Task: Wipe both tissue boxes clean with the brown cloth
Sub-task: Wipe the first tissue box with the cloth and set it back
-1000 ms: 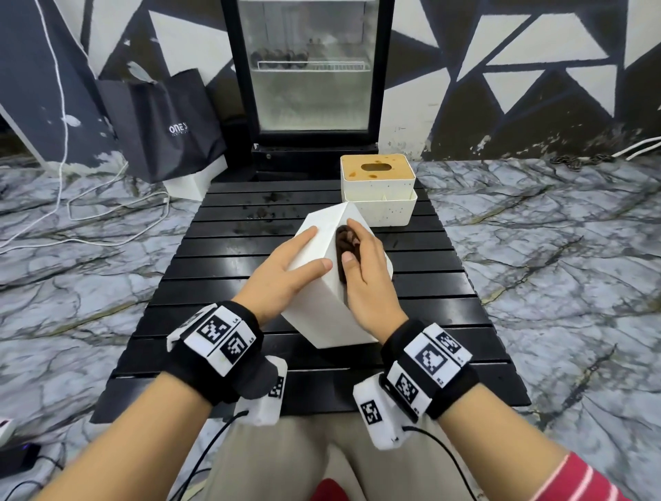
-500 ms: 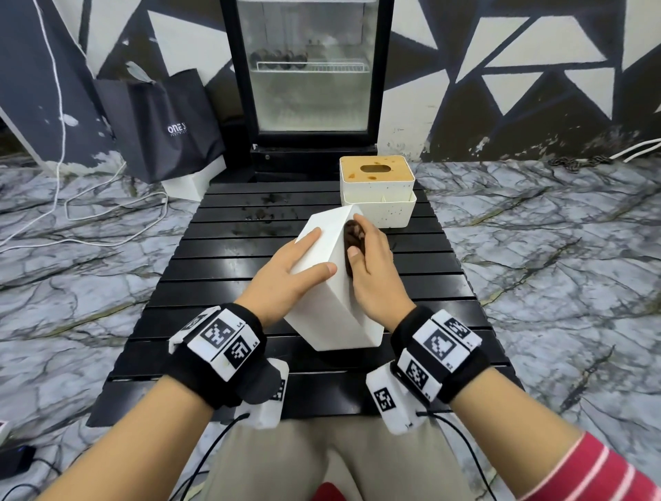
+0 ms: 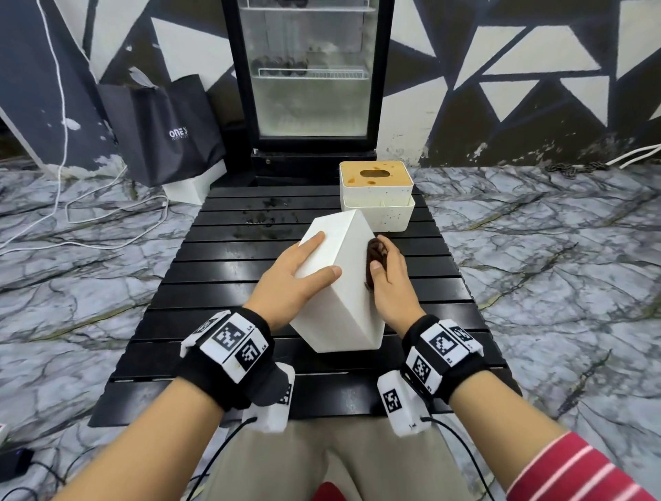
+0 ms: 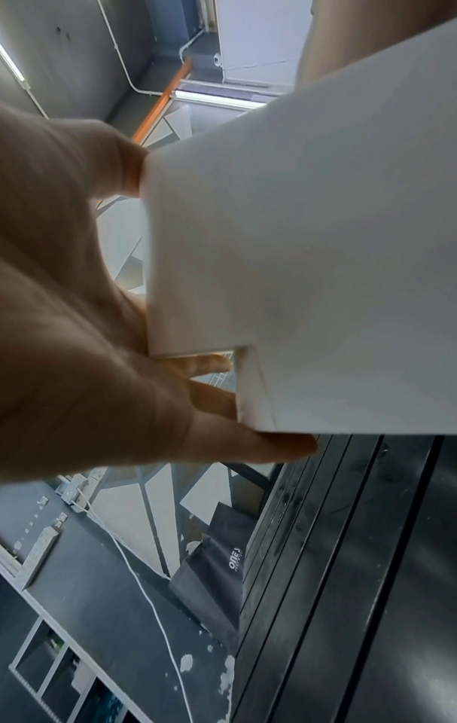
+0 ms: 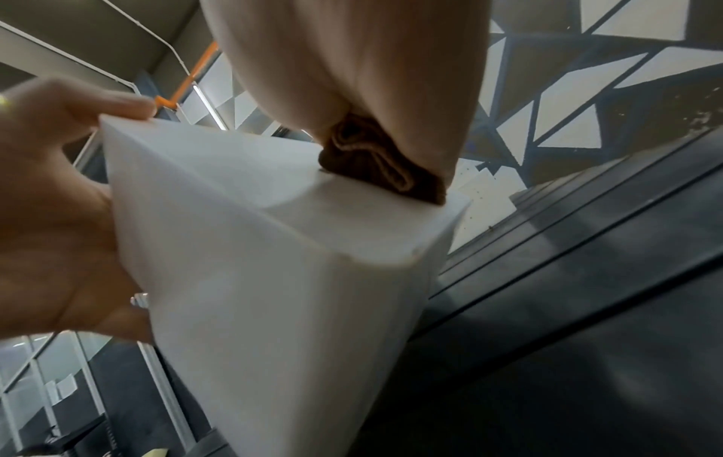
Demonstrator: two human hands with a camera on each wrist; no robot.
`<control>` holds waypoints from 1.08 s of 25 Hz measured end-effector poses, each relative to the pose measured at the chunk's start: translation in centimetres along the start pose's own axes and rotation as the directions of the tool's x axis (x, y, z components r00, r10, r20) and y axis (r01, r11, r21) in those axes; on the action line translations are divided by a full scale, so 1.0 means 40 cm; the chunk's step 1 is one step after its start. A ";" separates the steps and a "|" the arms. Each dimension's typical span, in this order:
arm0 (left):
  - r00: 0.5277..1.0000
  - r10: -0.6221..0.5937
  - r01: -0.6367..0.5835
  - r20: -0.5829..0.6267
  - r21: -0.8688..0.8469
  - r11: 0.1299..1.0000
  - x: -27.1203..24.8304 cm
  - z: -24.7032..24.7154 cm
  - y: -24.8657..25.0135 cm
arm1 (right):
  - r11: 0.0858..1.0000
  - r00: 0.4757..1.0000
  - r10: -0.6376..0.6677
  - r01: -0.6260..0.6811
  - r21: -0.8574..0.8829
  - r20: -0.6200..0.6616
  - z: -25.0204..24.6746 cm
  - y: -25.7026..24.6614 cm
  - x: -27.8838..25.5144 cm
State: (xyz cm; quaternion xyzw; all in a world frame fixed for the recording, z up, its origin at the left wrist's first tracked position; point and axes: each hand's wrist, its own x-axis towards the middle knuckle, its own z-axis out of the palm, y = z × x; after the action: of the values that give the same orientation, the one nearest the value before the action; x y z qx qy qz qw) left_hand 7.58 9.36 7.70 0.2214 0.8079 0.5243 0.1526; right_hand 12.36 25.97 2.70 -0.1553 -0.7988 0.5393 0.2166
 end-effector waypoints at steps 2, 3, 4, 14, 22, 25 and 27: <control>1.000 -0.006 0.006 -0.005 -0.010 1.000 -0.003 0.001 0.001 | 1.000 1.000 0.026 -0.026 -0.001 -0.014 0.000 0.008 -0.025; 1.000 -0.007 0.007 -0.009 -0.016 1.000 -0.005 0.000 0.000 | 0.999 0.999 0.038 -0.038 0.002 -0.020 0.003 0.011 -0.041; 1.000 -0.008 0.007 -0.011 -0.022 1.000 -0.005 -0.001 0.000 | 0.999 0.999 0.042 -0.042 0.005 -0.026 0.008 0.012 -0.060; 1.000 -0.019 0.017 -0.022 -0.070 0.997 -0.005 -0.013 -0.016 | 1.000 1.000 0.007 -0.007 0.005 -0.006 0.022 -0.005 -0.128; 0.999 -0.027 0.025 -0.027 -0.067 0.997 -0.003 -0.009 -0.011 | 0.995 0.996 -0.084 0.083 0.056 0.032 0.045 -0.055 -0.142; 0.999 -0.020 0.019 -0.029 -0.058 0.998 -0.005 -0.010 -0.011 | 0.996 0.998 -0.066 0.066 0.054 0.015 0.047 -0.063 -0.152; 1.000 -0.011 0.010 -0.027 -0.051 0.999 -0.003 -0.007 -0.009 | 0.994 0.996 -0.089 0.088 0.060 0.016 0.058 -0.083 -0.154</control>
State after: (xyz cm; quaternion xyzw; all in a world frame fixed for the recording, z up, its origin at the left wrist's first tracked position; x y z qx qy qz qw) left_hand 7.48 8.94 7.47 0.2062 0.7974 0.5470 0.1501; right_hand 16.39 19.93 3.94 -0.1084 -0.7904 0.5541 0.2374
